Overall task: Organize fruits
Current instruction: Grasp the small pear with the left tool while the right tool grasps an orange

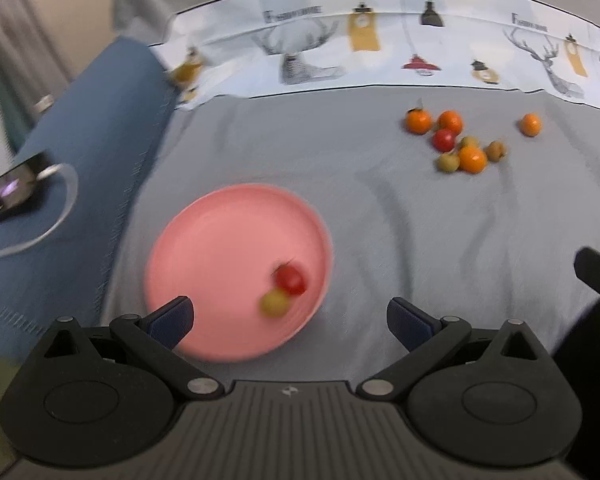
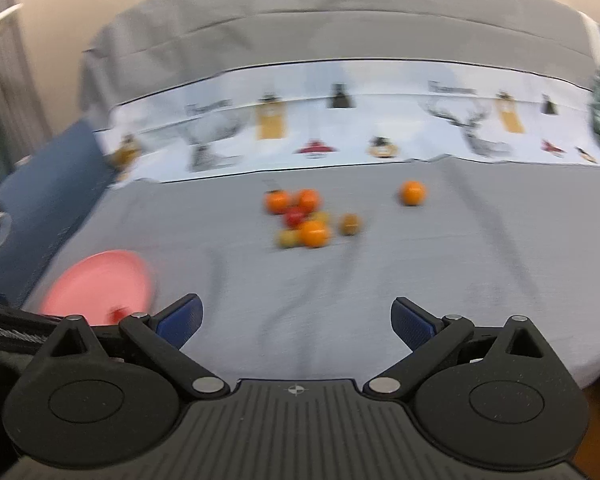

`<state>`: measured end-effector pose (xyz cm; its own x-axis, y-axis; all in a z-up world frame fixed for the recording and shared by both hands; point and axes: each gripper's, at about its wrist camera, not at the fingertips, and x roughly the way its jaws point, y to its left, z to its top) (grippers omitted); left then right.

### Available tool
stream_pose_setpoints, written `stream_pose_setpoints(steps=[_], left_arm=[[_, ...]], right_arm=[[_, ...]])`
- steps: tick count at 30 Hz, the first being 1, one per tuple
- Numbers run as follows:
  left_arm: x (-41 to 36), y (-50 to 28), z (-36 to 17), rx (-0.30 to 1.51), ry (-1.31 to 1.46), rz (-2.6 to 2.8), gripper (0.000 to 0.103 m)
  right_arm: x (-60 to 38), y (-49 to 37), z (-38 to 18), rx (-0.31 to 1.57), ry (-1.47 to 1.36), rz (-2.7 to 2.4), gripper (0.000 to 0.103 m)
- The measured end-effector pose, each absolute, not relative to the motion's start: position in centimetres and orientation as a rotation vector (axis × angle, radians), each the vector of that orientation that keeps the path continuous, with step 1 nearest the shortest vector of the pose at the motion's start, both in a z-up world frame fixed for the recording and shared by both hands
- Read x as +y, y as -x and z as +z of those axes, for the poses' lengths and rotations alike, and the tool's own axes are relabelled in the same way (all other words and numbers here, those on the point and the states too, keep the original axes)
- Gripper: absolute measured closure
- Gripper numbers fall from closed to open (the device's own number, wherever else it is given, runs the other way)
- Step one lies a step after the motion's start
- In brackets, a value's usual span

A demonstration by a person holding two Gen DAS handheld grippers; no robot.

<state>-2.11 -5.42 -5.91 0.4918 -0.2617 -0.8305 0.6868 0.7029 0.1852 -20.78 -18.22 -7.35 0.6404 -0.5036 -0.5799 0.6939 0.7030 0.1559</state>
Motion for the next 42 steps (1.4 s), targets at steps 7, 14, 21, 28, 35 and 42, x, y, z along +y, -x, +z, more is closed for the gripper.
stream_pose_setpoints(steps=[7,14,21,28,35,42], left_arm=[[-14.3,-0.6,-7.8,0.969,-0.462,-0.719,0.000],[-22.6,-2.9,-11.5,0.953,-0.554,-0.788,0.000],[-27.9,-4.1,-15.6,0.921,-0.638,-0.995,0.000],[-29.4,-6.1,-17.9,0.927,-0.599,-1.008,0.002],[-29.5,-7.0,-18.6,0.922,-0.579,-1.060,0.022],[-29.6,-5.6,-17.9,0.897,-0.582,-1.116,0.074]], right_arm=[[-25.6,21.2,-9.9,0.542,-0.421,-0.835,0.003],[-31.8,20.1,-12.1,0.543,-0.474,-0.890,0.003],[-36.7,17.8,-14.4,0.553,-0.504,-0.878,0.003],[-42.0,12.7,-16.5,0.528,-0.410,-0.865,0.003],[-46.3,7.0,-19.6,0.602,-0.320,-0.855,0.003],[-46.0,7.5,-20.0,0.539,-0.294,-0.876,0.013]])
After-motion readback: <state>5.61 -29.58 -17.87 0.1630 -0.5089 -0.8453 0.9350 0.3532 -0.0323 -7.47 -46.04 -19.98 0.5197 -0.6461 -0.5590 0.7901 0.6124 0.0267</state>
